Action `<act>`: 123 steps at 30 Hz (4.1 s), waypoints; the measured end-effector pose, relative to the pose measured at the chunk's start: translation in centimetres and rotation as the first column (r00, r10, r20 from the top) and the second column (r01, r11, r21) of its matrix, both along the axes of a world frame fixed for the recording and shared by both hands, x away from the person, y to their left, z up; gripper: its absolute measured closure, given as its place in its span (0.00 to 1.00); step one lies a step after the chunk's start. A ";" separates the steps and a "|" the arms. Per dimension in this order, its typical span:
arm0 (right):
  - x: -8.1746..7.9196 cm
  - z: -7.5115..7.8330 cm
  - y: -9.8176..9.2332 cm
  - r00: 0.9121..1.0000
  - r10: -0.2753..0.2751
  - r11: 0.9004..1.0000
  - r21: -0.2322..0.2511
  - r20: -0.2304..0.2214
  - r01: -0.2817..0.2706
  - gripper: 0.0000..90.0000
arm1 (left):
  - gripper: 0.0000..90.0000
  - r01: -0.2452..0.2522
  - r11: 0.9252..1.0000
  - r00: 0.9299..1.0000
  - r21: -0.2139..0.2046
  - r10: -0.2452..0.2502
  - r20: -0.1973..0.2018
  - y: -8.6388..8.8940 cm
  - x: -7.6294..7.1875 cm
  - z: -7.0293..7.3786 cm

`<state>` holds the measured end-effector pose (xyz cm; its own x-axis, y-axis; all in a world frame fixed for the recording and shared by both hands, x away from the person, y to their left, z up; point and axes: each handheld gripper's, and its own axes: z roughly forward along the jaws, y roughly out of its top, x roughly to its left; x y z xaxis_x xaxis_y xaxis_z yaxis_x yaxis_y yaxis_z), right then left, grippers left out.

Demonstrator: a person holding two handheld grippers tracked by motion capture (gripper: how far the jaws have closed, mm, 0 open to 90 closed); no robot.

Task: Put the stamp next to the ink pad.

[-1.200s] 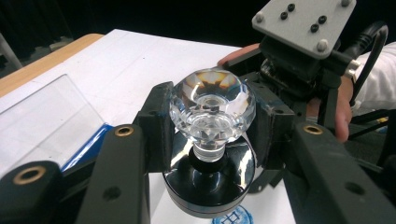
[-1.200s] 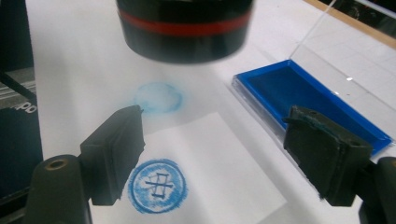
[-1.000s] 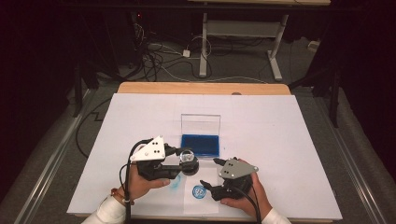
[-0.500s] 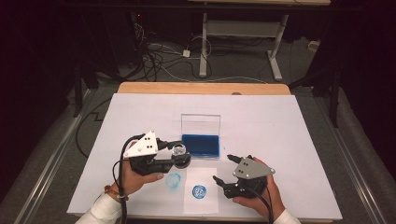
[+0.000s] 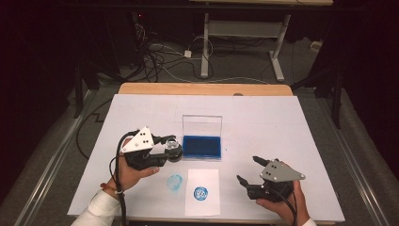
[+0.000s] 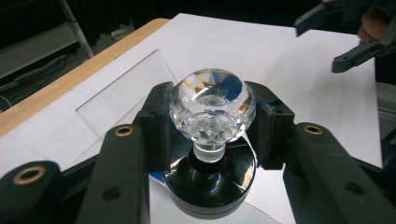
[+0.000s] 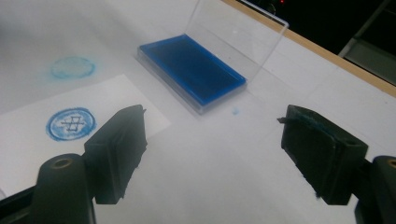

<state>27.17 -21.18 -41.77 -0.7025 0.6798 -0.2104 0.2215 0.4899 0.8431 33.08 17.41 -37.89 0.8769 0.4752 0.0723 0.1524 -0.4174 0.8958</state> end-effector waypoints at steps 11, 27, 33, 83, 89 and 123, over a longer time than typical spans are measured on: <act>-0.6 -0.1 -1.8 1.000 -0.026 1.000 0.000 0.006 0.026 0.25 | 0.60 -0.087 0.995 0.996 0.054 0.088 -0.013 0.9 2.3 -1.8; -0.1 -0.9 -1.5 1.000 -0.007 1.000 -0.028 -0.022 0.006 0.26 | 0.60 -0.146 0.987 0.981 0.062 0.153 -0.118 1.2 7.0 -6.0; -0.1 -1.0 -1.6 1.000 -0.008 1.000 -0.027 -0.027 0.007 0.26 | 0.60 -0.154 0.984 0.976 0.094 0.167 -0.141 0.6 7.8 -7.1; -0.6 -1.1 -1.4 1.000 -0.003 0.999 -0.048 0.011 0.004 0.26 | 0.18 -0.218 0.972 0.976 0.093 0.214 0.047 -0.1 4.7 -4.4; -0.6 -1.0 -1.4 1.000 -0.007 0.999 -0.046 0.015 0.007 0.26 | 0.18 -0.208 0.971 0.976 0.117 0.200 0.083 -0.4 3.6 -3.7; -0.9 -0.5 -1.9 0.998 -0.028 0.999 -0.033 0.055 0.030 0.26 | 0.18 -0.160 0.980 0.975 0.119 0.138 0.174 0.3 -1.9 -2.3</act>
